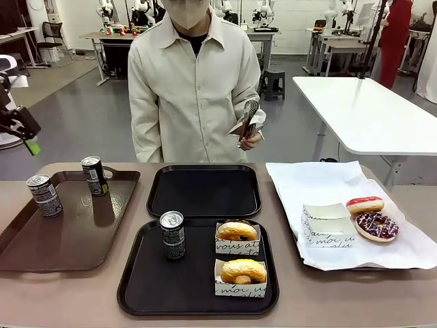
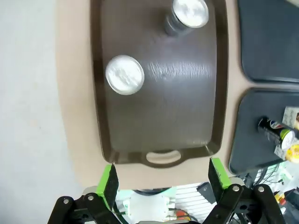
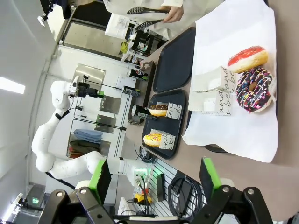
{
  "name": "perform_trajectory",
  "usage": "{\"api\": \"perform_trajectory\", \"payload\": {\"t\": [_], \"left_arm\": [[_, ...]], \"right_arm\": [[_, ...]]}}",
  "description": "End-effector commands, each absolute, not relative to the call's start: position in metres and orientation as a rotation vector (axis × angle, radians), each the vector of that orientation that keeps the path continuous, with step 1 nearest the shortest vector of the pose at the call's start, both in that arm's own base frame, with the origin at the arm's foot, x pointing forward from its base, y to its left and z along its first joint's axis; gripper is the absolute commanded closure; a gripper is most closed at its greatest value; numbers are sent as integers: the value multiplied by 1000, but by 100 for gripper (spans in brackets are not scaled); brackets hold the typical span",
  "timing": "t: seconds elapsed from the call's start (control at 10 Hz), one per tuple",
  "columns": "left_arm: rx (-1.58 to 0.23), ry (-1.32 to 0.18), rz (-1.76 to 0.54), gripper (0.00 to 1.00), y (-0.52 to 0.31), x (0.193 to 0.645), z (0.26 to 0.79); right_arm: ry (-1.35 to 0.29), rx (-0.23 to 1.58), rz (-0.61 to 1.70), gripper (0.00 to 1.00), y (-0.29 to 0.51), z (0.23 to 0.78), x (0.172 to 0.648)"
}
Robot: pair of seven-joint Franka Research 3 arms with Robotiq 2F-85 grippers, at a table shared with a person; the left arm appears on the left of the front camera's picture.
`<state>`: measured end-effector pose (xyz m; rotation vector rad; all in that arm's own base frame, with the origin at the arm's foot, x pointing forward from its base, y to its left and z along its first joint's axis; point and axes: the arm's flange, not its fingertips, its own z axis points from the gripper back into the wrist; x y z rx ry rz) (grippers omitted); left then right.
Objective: Set up donuts and drinks on trays.
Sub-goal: Pick up one Pepsi coke from the Handle tray and place it on the Flat Tray without a Pepsi coke.
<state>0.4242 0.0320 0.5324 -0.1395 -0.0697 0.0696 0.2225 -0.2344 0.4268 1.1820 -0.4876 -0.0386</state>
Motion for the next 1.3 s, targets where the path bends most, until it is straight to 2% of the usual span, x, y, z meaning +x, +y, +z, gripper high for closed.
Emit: {"api": "perform_trajectory", "payload": {"t": [0.0, 0.1, 0.2, 0.7, 0.9, 1.2], "left_arm": [[-147, -123, 99, 0, 37, 444, 525], [-214, -135, 154, 0, 34, 436, 525], [-142, -92, 90, 0, 41, 435, 529], [-163, -97, 102, 0, 39, 437, 526], [-119, -30, 61, 0, 38, 480, 506], [-63, 1, 79, 0, 39, 499, 471]], "right_arm": [[-518, 1201, -30, 0, -235, 427, 225], [-518, 1201, -30, 0, -235, 427, 225], [-518, 1201, -30, 0, -235, 427, 225], [-518, 1201, -30, 0, -235, 427, 225], [-518, 1201, -30, 0, -235, 427, 225], [-518, 1201, -30, 0, -235, 427, 225]]}}
